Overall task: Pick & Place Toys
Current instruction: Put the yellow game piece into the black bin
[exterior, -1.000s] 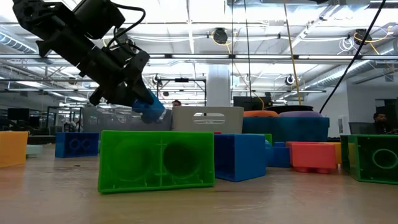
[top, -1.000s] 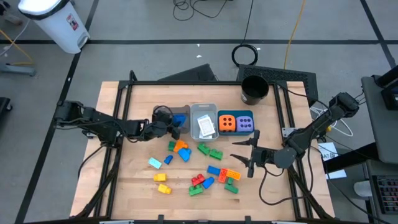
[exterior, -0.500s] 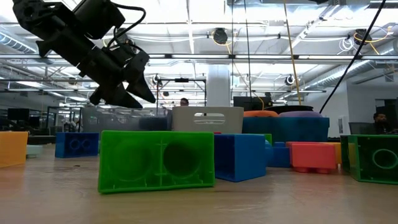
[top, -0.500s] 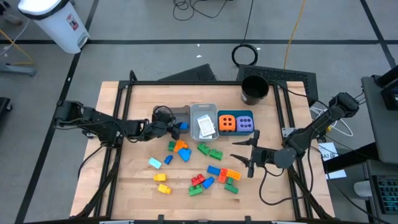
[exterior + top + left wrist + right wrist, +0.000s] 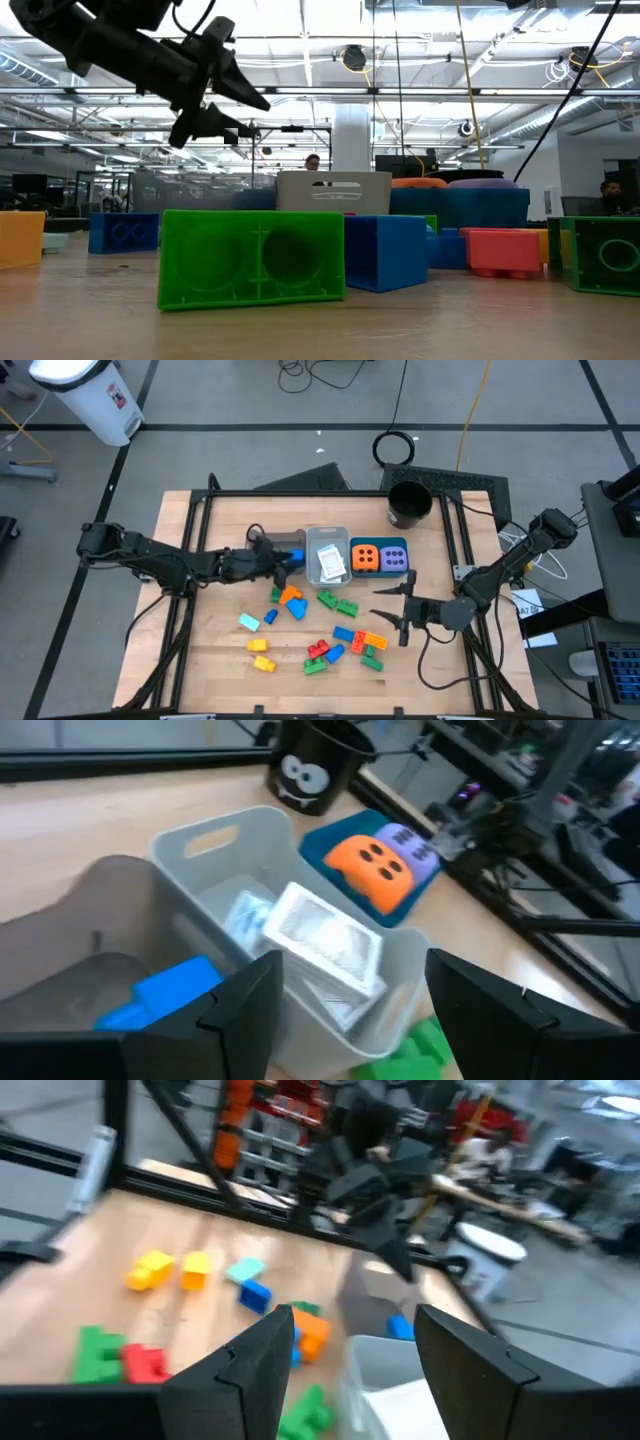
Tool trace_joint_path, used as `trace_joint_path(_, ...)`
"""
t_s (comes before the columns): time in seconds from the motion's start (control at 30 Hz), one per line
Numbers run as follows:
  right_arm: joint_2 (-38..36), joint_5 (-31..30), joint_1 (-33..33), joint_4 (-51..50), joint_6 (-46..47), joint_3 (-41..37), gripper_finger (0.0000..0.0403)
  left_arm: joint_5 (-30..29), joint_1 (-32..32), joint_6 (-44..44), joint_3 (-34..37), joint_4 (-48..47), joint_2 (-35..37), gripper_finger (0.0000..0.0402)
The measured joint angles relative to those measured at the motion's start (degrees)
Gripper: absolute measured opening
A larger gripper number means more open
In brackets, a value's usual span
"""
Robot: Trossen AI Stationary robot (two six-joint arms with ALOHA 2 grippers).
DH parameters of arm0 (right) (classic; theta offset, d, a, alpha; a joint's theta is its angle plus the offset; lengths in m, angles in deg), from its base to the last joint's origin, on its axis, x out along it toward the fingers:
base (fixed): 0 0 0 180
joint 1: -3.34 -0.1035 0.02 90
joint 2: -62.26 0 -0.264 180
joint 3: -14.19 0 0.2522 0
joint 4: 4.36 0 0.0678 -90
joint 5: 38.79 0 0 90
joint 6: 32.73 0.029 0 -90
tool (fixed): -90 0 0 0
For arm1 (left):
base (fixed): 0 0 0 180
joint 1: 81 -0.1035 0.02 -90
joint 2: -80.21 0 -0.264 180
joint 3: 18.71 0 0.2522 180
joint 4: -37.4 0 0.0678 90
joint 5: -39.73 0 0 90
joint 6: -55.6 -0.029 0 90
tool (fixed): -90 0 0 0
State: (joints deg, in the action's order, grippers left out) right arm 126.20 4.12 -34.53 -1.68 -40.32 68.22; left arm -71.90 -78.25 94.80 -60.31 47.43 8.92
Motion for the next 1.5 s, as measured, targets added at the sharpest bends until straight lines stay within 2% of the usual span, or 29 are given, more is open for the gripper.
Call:
trace_joint_path(0.2,2.67,13.54,-0.91,0.02,3.76,-0.99,0.0209,0.21,1.46,-1.46,0.01,1.13,-0.02,0.0253)
trace_joint_path(0.27,4.78,16.04,-1.53,-0.09,6.89,-2.07,0.0223,0.18,1.57,-1.46,0.01,1.12,-0.02,0.0253)
trace_joint_path(0.53,12.77,17.48,-6.13,-0.60,21.62,-8.23,0.0294,0.11,1.56,-1.46,0.01,1.03,-0.02,0.0253)
trace_joint_path(0.7,16.88,17.12,-7.29,-0.46,28.85,-9.64,0.0314,-1.37,1.56,-1.48,0.01,0.94,-0.02,0.0253)
trace_joint_path(1.03,25.79,17.18,-7.15,-0.41,38.29,-9.57,0.0294,-2.36,1.56,-1.48,0.01,0.85,-0.04,0.0253)
trace_joint_path(1.27,27.14,17.24,-5.65,-0.58,39.90,-9.51,0.0270,-3.49,1.56,-1.48,0.01,0.85,-0.04,0.0253)
trace_joint_path(1.5,27.99,17.38,-4.13,-0.41,39.96,-9.49,0.0221,-3.47,1.56,-1.48,0.01,0.81,-0.04,0.0253)
